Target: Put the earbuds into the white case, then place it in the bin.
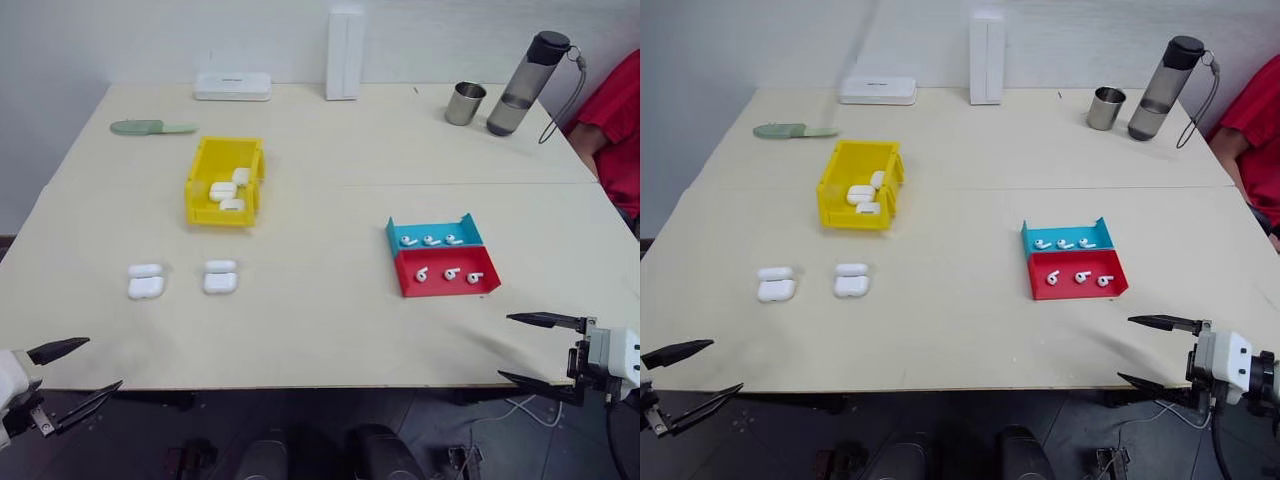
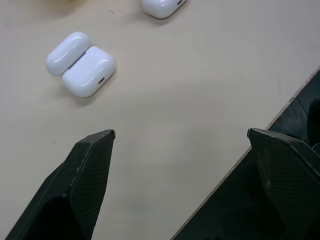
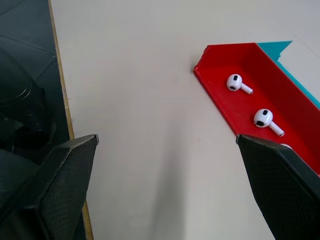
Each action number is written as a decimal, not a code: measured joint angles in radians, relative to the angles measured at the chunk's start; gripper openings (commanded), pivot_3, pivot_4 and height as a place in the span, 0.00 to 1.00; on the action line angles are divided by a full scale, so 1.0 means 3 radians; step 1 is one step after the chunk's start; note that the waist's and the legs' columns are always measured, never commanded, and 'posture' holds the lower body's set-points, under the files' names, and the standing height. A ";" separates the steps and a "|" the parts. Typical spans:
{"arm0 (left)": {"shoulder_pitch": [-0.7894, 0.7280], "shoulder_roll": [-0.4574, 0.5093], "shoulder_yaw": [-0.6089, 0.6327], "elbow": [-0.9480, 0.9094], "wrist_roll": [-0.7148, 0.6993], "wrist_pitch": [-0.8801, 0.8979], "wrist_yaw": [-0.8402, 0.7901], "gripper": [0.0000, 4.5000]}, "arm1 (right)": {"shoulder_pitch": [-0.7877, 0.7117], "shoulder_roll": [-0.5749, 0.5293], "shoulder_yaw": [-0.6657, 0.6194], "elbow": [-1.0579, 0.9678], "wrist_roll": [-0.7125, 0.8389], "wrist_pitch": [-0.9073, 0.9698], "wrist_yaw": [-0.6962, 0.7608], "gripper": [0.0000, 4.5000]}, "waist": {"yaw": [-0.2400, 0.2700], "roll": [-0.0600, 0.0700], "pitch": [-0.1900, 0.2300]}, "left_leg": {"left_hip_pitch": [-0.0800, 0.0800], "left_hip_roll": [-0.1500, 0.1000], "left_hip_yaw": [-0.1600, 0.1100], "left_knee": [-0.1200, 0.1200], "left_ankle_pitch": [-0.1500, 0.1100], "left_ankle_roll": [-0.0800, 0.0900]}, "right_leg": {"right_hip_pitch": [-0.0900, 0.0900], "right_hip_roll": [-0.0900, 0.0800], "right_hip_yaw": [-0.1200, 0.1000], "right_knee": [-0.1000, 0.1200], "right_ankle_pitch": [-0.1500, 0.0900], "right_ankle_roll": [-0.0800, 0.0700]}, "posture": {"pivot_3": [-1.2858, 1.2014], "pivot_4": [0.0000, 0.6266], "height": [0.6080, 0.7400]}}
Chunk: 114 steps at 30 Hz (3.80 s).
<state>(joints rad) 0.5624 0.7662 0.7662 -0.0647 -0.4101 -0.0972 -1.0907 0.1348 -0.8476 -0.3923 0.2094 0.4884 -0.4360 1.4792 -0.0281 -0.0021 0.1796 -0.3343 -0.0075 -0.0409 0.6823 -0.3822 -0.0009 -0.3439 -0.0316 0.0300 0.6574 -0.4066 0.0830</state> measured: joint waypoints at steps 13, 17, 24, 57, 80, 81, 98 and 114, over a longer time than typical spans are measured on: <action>0.0042 0.0027 0.0158 -0.0044 -0.0331 0.0483 -0.0084 0.99 | -0.0266 0.0235 0.0179 -0.0023 0.0081 0.0023 -0.0098 1.00 | -0.0009 0.0000 0.0000 | -0.0001 0.0001 -0.0001 -0.0001 0.0000 -0.0001 | -0.0002 0.0000 -0.0001 0.0001 0.0000 0.0000 | 0.52 0.24 1.00; 0.0202 0.0130 0.0552 -0.0023 -0.0539 0.0953 -0.0064 0.99 | -0.0528 0.0392 0.0355 -0.0409 0.0288 0.0358 -0.0246 1.00 | -0.0032 -0.0002 0.0002 | -0.0001 0.0003 -0.0001 -0.0001 0.0000 -0.0002 | -0.0003 0.0001 -0.0001 0.0004 0.0000 0.0000 | 0.52 0.24 1.00; 0.0497 0.0059 0.1083 0.0312 -0.0665 0.1795 0.0372 0.99 | -0.0931 0.0546 0.0533 -0.0941 0.0599 0.0871 -0.0489 1.00 | -0.0005 -0.0004 0.0005 | -0.0004 0.0003 -0.0007 -0.0006 -0.0006 -0.0007 | -0.0011 0.0001 -0.0004 0.0007 0.0001 0.0001 | 0.52 0.24 1.00; -0.3131 -0.0467 -0.1059 -0.1429 -0.2393 0.5721 0.4820 0.99 | -0.0491 0.0613 0.0395 -0.0981 0.0415 0.0787 -0.0490 1.00 | 0.0005 0.0000 0.0008 | -0.0096 0.0001 -0.0024 0.0062 0.0000 -0.0029 | -0.0108 0.0011 0.0003 0.0081 0.0007 0.0014 | 0.52 0.24 1.00; -0.3457 -0.1046 -0.1763 -0.1285 -0.1547 0.5703 0.5011 0.99 | -0.0167 0.0610 0.0331 -0.1307 0.0418 0.0796 -0.0697 1.00 | 0.0096 0.0000 0.0007 | -0.0080 0.0001 -0.0023 0.0064 0.0008 -0.0043 | -0.0101 0.0014 0.0007 0.0101 0.0007 0.0014 | 0.52 0.24 1.00; -0.3463 -0.1046 -0.1796 -0.1286 -0.1499 0.5701 0.4974 0.99 | -0.0168 0.0610 0.0331 -0.1313 0.0417 0.0795 -0.0703 1.00 | 0.0098 0.0001 0.0006 | -0.0079 0.0001 -0.0023 0.0064 0.0008 -0.0043 | -0.0100 0.0014 0.0007 0.0102 0.0007 0.0014 | 0.52 0.24 1.00; -0.3370 -0.0090 -0.2361 -0.1244 -0.0989 0.5307 0.3534 0.61 | -0.0164 0.0629 0.0362 -0.1369 0.0398 0.0792 -0.0766 1.00 | 0.0092 0.0006 0.0003 | -0.0075 0.0000 -0.0022 0.0052 0.0009 -0.0044 | -0.0101 0.0014 0.0009 0.0098 0.0007 0.0013 | 0.52 0.24 1.00; -0.2409 -0.0735 -0.1766 -0.1030 -0.1285 0.1744 -0.0042 0.61 | -0.0136 0.0485 0.0182 -0.1327 0.0389 0.0792 -0.0732 1.00 | 0.0171 0.0008 0.0003 | -0.0076 0.0000 -0.0025 0.0056 0.0004 -0.0031 | -0.0079 0.0011 0.0001 0.0061 0.0007 0.0011 | 0.52 0.24 1.00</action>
<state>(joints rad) -0.1604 0.5457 0.2363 -0.3735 -0.7957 0.4260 -1.1032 0.0939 -0.7022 -0.3377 -0.1885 0.6049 -0.1985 1.2595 0.0233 0.0002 0.1805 -0.3570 -0.0074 -0.0483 0.6991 -0.3811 -0.0101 -0.3676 -0.0281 0.0302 0.6756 -0.4045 0.0864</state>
